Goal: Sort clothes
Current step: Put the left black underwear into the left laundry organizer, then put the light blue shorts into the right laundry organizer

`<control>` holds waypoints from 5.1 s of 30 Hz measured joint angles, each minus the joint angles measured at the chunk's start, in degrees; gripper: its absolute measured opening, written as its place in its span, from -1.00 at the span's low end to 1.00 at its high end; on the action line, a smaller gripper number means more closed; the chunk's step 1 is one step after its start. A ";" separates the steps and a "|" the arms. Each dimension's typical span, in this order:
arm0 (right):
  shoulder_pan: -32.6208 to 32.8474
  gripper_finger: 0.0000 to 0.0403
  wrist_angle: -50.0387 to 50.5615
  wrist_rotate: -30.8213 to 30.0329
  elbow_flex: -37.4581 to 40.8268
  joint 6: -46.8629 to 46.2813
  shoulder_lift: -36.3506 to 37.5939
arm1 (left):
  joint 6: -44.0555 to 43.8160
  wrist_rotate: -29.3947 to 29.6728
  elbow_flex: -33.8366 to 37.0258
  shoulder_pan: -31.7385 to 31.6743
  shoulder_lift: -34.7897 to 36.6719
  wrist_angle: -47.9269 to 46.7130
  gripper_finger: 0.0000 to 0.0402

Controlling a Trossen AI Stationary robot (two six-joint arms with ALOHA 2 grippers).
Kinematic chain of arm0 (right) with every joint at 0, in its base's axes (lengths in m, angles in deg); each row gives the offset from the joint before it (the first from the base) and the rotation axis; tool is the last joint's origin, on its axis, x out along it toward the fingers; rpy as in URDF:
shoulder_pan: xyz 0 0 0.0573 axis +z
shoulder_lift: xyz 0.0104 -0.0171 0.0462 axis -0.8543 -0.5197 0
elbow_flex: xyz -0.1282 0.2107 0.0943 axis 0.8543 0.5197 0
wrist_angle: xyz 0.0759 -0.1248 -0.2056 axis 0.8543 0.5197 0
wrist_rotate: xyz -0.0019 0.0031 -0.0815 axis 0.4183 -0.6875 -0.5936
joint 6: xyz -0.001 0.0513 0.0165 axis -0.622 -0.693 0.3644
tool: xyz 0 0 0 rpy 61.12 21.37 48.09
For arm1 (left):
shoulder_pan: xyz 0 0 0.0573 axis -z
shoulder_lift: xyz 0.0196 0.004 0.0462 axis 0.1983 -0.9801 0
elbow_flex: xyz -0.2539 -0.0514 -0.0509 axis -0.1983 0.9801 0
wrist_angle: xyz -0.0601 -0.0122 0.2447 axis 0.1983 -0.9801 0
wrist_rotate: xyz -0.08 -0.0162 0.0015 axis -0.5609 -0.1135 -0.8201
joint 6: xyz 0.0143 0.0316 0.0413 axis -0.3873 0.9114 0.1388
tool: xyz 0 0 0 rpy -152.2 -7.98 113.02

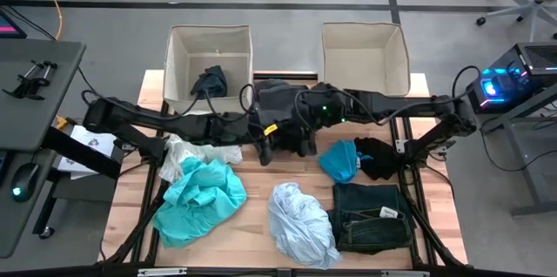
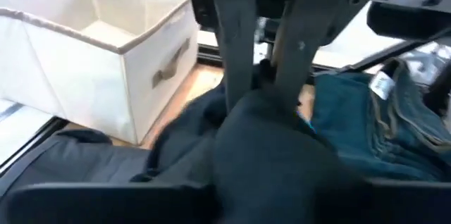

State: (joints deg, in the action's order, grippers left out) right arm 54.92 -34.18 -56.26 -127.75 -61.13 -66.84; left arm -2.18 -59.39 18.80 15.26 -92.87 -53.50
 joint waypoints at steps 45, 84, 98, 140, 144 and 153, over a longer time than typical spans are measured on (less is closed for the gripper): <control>-1.08 -0.10 -6.58 -7.27 0.00 -25.33 8.03 | 9.04 -7.67 -14.27 -64.21 -13.55 -55.07 -0.27; -0.74 -0.10 -7.88 -7.29 0.00 -10.73 8.01 | -3.67 -22.51 -1.40 13.76 15.60 -63.38 0.21; -0.74 -0.10 -2.27 -7.13 0.00 -14.15 7.99 | -2.17 -22.02 18.75 20.51 4.30 -33.09 0.21; -1.21 0.31 3.30 -0.76 6.20 -24.74 13.44 | 6.39 8.37 -20.13 2.94 8.56 -35.82 -1.00; -0.49 0.54 -8.41 -0.87 6.23 -18.78 8.82 | 10.68 7.50 -20.17 0.75 8.54 -29.58 -1.00; -0.31 0.31 -28.62 -3.09 6.23 -22.91 2.00 | 13.72 6.01 -20.17 -1.21 8.16 -22.00 -1.00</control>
State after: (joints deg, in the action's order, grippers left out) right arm 54.61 -62.80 -59.35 -121.52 -84.04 -64.83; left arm 11.54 -53.38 -1.37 14.05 -84.71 -75.50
